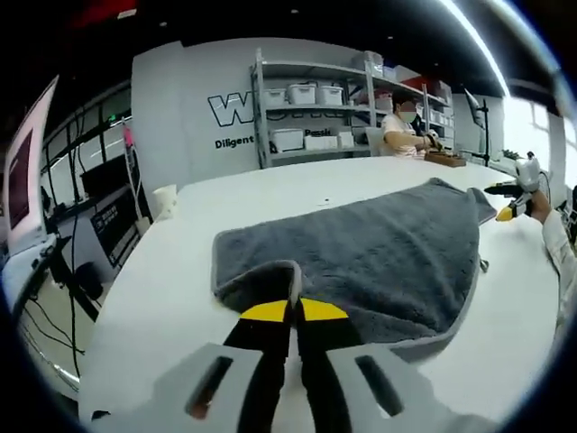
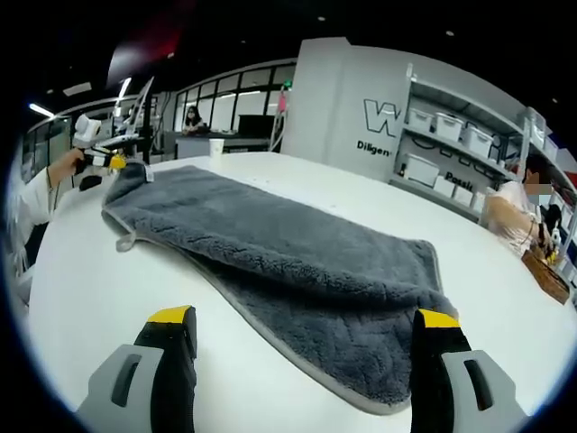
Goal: Open the folded towel by lifting each exposed corner and separating the folded layers until the towel lies flat within the target outline without major curled edges
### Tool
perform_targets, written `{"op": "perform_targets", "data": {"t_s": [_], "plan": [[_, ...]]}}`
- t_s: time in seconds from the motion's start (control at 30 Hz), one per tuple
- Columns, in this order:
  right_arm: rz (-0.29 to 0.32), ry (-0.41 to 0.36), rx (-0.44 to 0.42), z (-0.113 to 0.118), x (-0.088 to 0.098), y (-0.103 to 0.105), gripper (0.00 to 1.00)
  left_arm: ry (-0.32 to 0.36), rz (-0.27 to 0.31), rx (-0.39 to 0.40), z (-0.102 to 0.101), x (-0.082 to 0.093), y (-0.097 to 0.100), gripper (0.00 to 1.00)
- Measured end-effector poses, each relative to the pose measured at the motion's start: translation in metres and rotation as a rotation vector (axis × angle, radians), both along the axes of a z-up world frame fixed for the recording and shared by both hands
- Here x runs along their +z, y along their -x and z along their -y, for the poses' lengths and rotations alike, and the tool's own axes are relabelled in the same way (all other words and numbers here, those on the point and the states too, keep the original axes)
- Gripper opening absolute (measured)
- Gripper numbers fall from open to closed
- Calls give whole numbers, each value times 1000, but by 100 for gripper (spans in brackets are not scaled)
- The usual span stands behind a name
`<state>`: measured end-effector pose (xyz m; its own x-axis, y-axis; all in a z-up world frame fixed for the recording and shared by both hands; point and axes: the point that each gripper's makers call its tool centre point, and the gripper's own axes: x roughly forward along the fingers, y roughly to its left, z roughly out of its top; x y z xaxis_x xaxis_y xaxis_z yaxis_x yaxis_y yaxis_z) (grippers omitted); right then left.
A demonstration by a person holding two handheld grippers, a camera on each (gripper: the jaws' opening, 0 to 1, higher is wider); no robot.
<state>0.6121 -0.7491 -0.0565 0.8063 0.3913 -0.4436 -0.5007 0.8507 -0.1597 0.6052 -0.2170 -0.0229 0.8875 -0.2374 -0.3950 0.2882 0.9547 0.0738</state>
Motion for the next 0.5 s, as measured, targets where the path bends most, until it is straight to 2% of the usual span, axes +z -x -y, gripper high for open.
{"op": "perform_targets", "data": {"t_s": [0.13, 0.5], "plan": [[-2, 0, 0, 0, -1, 1, 99, 33, 11, 45, -6, -1, 14, 1], [-5, -1, 4, -1, -1, 2, 99, 69, -54, 160, -37, -26, 39, 1]]}}
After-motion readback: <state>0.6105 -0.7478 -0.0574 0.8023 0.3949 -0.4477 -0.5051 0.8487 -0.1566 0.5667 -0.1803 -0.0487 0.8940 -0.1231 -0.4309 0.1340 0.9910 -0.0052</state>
